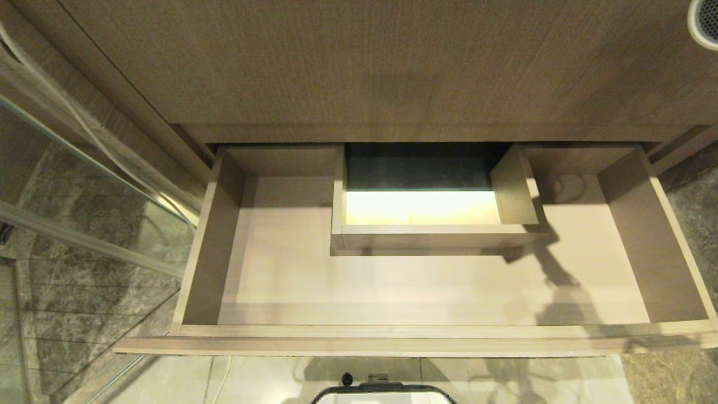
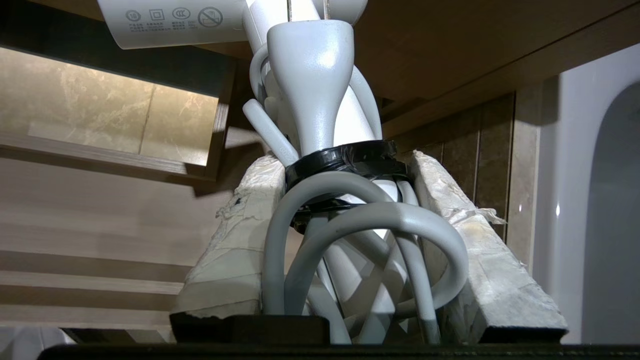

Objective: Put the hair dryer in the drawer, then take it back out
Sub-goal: Put it into the drawer

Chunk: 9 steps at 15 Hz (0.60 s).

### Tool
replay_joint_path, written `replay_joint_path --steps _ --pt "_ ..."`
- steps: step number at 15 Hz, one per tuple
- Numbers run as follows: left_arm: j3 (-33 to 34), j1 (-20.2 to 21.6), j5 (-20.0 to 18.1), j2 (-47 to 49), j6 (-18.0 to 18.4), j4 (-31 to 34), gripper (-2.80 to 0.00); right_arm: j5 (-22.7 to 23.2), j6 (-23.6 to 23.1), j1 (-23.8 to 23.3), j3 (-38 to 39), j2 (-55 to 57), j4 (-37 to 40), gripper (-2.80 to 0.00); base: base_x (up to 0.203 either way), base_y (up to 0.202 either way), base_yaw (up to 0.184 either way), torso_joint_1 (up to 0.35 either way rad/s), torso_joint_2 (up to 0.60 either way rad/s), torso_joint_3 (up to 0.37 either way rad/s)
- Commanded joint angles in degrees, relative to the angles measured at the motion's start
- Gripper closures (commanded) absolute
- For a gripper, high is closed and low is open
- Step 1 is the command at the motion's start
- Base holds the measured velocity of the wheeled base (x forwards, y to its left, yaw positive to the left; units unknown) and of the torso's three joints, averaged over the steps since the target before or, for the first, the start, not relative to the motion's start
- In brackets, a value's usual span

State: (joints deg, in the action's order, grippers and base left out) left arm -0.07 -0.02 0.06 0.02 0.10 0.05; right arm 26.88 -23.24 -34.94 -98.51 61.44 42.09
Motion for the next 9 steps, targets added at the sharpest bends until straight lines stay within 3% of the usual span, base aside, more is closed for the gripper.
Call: replay_joint_path --steps 1,5,9 --pt "0.06 -0.02 0.02 -0.02 -0.01 -0.05 0.0 0.2 -0.14 0.05 -0.01 0.08 0.27 0.0 0.0 0.0 0.0 0.0 0.36 0.28" --pt "-0.01 -0.03 0.02 -0.02 -0.01 -0.05 0.0 0.2 -0.32 -0.01 1.42 -0.17 0.38 0.0 0.0 0.0 0.0 -0.02 0.32 0.294" --pt "0.06 -0.02 0.02 -0.02 -0.01 -0.05 0.0 0.11 -0.34 0.05 4.76 -0.69 0.94 0.0 0.0 0.0 0.0 0.067 0.13 0.179"
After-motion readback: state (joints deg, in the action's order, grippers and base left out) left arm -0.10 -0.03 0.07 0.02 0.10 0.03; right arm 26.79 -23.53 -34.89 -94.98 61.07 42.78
